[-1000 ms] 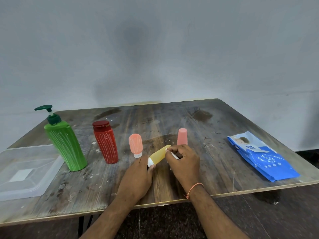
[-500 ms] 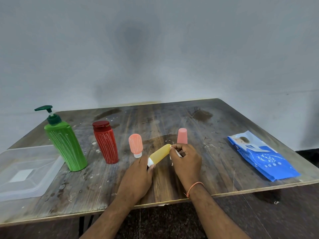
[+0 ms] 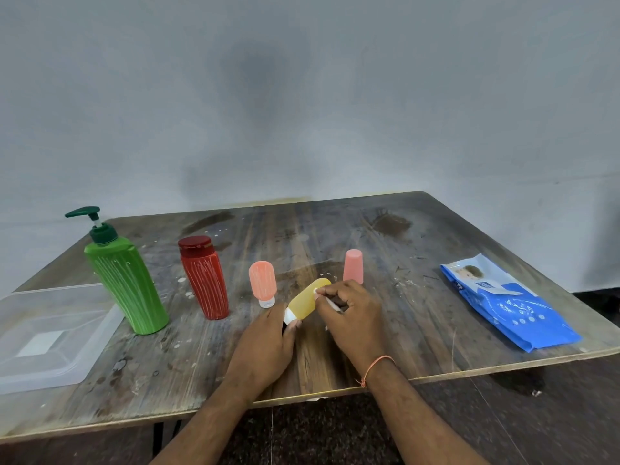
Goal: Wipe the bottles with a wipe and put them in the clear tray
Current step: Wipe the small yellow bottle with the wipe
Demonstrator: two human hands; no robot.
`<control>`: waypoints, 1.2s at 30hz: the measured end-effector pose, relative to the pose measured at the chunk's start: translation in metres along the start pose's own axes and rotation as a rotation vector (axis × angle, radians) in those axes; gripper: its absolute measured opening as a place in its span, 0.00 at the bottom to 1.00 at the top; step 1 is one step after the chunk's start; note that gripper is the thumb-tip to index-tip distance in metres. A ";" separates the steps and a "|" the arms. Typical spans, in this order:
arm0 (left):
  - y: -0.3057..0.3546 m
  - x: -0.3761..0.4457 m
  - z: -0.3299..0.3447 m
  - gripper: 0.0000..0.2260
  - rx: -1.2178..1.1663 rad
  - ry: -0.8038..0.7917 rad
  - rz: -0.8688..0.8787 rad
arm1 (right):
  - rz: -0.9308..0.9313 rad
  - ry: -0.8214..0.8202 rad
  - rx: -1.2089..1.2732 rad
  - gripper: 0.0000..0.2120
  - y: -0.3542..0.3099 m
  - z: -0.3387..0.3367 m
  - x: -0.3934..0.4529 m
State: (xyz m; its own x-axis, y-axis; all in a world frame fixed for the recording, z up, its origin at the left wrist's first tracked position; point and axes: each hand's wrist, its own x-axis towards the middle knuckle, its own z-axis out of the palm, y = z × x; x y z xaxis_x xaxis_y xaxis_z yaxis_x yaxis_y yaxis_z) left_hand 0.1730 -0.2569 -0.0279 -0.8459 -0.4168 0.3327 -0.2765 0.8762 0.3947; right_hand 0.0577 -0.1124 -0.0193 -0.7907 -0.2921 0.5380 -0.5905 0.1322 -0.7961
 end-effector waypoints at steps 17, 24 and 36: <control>0.000 0.001 -0.003 0.07 -0.067 -0.012 -0.035 | -0.007 0.002 -0.110 0.03 -0.003 0.000 -0.004; 0.003 0.001 -0.007 0.11 -0.037 -0.026 -0.035 | -0.060 -0.078 -0.083 0.03 -0.009 -0.004 -0.006; 0.007 0.000 -0.008 0.11 0.006 -0.045 -0.059 | 0.040 0.008 -0.109 0.01 -0.005 -0.001 -0.003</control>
State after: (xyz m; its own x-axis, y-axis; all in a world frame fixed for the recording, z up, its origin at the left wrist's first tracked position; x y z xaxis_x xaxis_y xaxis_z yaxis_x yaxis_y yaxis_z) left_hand 0.1748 -0.2527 -0.0185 -0.8475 -0.4568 0.2703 -0.3291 0.8518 0.4076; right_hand 0.0628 -0.1112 -0.0172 -0.8152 -0.2771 0.5086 -0.5718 0.2456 -0.7827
